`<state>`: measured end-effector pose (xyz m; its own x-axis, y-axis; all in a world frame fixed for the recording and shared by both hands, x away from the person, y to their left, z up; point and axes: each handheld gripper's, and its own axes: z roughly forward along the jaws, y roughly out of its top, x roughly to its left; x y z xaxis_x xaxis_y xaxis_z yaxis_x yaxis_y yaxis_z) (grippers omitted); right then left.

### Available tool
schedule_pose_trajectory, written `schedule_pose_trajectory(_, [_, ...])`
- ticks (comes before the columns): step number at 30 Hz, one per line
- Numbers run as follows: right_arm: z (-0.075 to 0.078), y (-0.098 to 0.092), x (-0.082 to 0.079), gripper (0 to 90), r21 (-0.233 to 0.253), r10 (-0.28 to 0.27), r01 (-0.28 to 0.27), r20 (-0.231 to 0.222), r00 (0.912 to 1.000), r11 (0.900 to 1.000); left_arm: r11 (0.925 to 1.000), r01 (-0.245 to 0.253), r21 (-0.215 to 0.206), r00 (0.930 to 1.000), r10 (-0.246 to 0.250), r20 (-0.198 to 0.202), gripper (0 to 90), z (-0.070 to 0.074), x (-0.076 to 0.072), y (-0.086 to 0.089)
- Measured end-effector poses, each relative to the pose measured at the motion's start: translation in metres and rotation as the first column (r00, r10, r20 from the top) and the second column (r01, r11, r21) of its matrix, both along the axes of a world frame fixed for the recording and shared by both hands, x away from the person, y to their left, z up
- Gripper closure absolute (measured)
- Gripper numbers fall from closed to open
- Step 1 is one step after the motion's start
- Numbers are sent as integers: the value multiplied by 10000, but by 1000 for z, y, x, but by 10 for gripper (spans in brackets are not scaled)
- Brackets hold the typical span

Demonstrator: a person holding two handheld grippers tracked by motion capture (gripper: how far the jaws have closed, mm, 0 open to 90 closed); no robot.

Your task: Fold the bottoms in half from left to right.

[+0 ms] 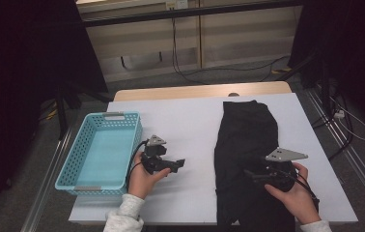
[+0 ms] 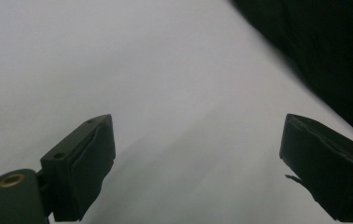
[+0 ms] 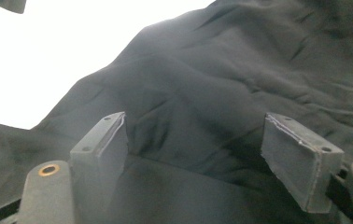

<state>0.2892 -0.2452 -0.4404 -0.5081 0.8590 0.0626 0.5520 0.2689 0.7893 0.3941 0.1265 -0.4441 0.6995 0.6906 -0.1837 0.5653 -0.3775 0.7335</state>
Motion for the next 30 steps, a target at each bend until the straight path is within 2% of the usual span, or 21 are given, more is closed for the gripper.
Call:
schedule_pose_trajectory(6, [2, 3, -1, 334, 155, 445, -446, 63, 9990, 9989, 10000, 41, 90, 9999, -40, -99, 105, -2, 0, -1])
schedule_pose_trajectory(9, [0, 9, -2, 336, 78, 657, -656, -67, 9978, 9978, 10000, 7, 95, 9999, -6, -116, 104, -3, -1, -1])
schedule_pose_trajectory(15, [-9, 24, -3, 431, -390, 1145, -1166, -530, 9920, 9924, 10000, 6, 56, 10000, -6, -67, 105, -2, -3, -1])
schedule_pose_trajectory(17, [-15, 29, -4, 556, -773, 1368, -1435, -862, 9868, 9866, 10000, 31, 88, 10000, -30, -70, 105, -1, -3, 0])
schedule_pose_trajectory(18, [-16, 30, -4, 614, -842, 1425, -1500, -882, 9858, 9851, 10000, 4, 73, 10000, -3, -55, 105, -1, -3, 0])
schedule_pose_trajectory(19, [-16, 30, -5, 725, -709, 1458, -1525, -913, 9851, 9858, 10000, 6, 75, 10000, -6, -41, 105, 0, -3, 0])
schedule_pose_trajectory(21, [-13, 27, -5, 850, -606, 1582, -1649, -1025, 9821, 9845, 10000, 33, 57, 10000, -33, -40, 104, 0, -4, 1])
schedule_pose_trajectory(22, [-12, 25, -5, 879, -403, 1673, -1726, -1100, 9797, 9842, 10000, 35, 69, 10000, -35, -44, 104, 0, -4, 2])
schedule_pose_trajectory(25, [-11, 20, -7, 893, -275, 1656, -1698, -1161, 9793, 9851, 10000, 30, 47, 10000, -30, -26, 104, 1, -5, 2])
schedule_pose_trajectory(30, [-4, 10, -17, 896, -189, 1544, -1567, -904, 9839, 9875, 10000, 57, 1, 10000, -57, -7, 104, 2, -5, 1])
